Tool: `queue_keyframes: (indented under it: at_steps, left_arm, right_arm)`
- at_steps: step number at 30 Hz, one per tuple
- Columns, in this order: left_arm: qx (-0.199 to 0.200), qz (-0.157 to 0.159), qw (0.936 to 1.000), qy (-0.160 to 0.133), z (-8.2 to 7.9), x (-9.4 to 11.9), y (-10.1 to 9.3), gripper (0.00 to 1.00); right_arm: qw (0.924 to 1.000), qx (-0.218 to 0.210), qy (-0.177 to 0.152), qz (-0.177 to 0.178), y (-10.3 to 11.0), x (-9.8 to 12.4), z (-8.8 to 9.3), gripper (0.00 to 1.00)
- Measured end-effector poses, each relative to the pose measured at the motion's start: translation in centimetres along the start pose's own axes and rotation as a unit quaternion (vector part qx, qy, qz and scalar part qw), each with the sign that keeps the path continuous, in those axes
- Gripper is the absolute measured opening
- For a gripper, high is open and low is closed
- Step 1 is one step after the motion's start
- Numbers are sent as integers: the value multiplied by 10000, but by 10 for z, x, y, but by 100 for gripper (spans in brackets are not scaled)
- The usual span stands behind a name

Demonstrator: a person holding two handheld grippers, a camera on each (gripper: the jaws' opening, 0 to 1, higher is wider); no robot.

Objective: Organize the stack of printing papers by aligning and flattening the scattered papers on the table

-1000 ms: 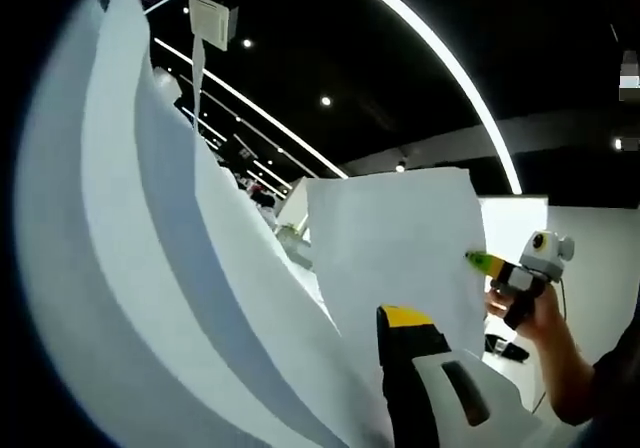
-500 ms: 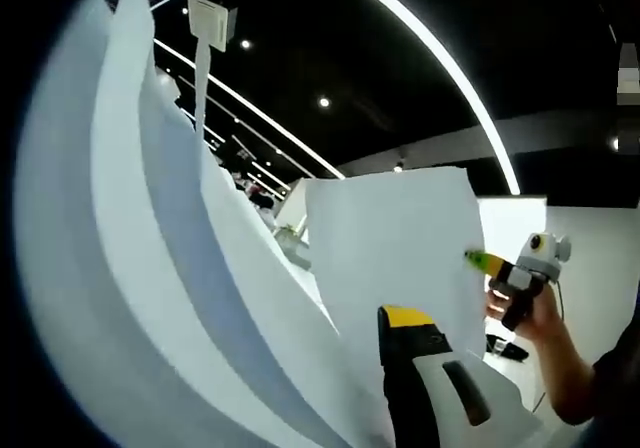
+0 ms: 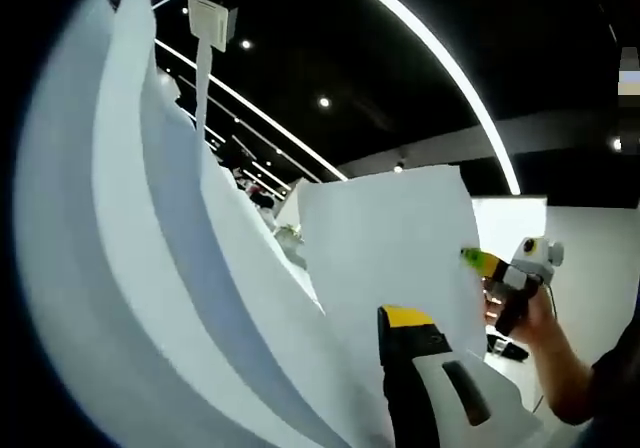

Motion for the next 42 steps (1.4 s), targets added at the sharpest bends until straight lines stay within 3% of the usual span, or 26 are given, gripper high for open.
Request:
queue_keyframes:
  at_steps: [8,27,42]
  left_arm:
    - [2,10,10000,-3,0,0,0,31]
    - [-47,13,10000,25,3,0,-4,32]
    - [-59,-16,10000,41,4,0,0,32]
  right_arm:
    - [9981,-475,-219,-338,-5,-2,7,0]
    - [9919,-988,-353,-720,-12,-12,24,0]
    - [9772,-1445,-719,-1381,-4,-3,13,0]
Point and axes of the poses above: the point that each gripper's makers call its tool centre point, and the gripper's own axes: x roughly backward along the fingers, y roughly to its left, z roughly out of its underside, the point moved 9 cm from there along x, roughly backward along the fingers, and after that the axes turned 7 degrees about y, right-handed, at the moved point
